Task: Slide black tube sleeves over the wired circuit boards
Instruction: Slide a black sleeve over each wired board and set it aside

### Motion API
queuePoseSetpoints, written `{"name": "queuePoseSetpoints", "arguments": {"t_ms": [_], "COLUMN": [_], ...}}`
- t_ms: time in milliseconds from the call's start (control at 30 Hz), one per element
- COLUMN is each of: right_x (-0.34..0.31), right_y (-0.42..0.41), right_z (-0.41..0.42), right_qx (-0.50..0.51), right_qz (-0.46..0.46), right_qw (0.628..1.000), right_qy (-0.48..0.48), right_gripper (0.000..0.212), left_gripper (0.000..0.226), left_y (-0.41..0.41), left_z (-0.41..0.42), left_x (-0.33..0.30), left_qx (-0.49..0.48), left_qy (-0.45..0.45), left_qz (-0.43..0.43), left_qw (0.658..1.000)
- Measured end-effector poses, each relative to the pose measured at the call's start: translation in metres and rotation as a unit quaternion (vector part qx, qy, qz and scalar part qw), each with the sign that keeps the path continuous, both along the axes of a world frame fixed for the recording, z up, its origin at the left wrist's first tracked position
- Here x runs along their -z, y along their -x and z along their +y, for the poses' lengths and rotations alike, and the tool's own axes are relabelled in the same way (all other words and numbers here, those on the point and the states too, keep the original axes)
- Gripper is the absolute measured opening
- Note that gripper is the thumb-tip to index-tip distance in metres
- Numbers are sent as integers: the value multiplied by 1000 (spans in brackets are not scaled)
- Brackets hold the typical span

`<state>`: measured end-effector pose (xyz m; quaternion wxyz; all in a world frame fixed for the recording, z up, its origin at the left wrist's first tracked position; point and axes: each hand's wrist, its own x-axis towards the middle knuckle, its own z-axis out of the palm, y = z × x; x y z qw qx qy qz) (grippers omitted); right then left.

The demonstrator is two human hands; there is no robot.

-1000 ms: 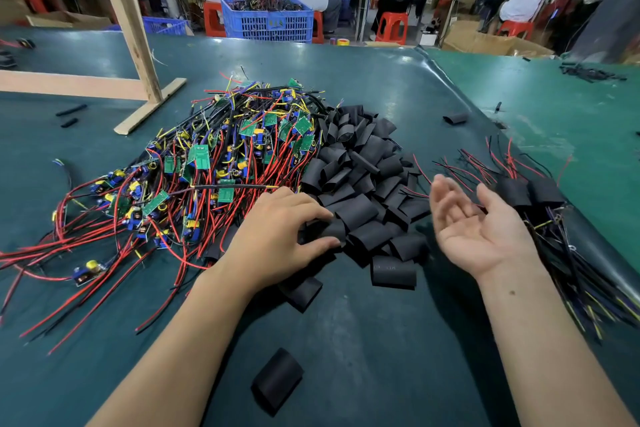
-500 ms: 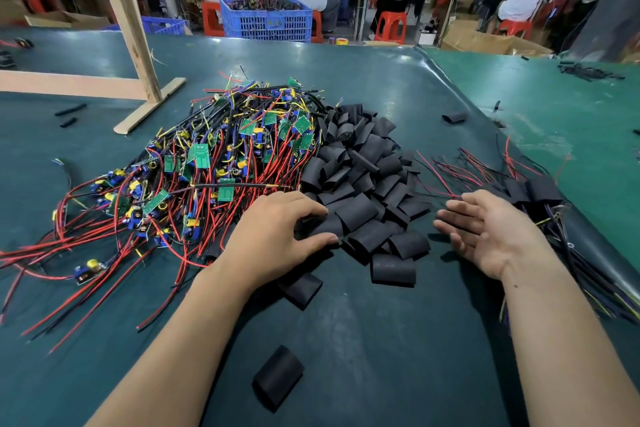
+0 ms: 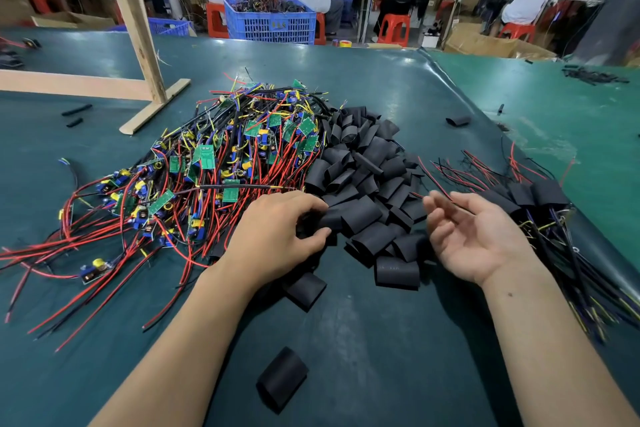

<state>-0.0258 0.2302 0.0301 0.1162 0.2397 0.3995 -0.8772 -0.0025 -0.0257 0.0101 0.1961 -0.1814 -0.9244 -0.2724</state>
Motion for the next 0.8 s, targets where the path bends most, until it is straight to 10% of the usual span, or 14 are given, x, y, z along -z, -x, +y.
{"name": "queuePoseSetpoints", "arguments": {"t_ms": [200,333,400,500,567,800], "right_x": [2,0,4,15,21,22], "right_y": [-2,-7,-13,-22,-25,-21], "right_z": [2,-24,-40,-56,-61,-56], "right_qx": [71,-8,-35,-58,-87,-64], "right_qz": [1,68,159,309,356,362], "right_qw": [995,990,933,725,661,692], "right_qy": [75,-124,-322,-613,-654,-622], "right_gripper": [27,25,24,19,18,19], "left_gripper": [26,21,22,32,36,49], "left_y": [3,2,3,7,8,7], "left_z": [-1,0,-1,-5,-8,-33], "left_x": [3,3,4,6,7,-4], "left_qx": [20,17,15,-5,-40,-356], "left_qy": [14,1,1,24,38,41], "left_qz": [-11,11,28,28,49,154], "left_qw": [1000,1000,1000,999,997,921]}}
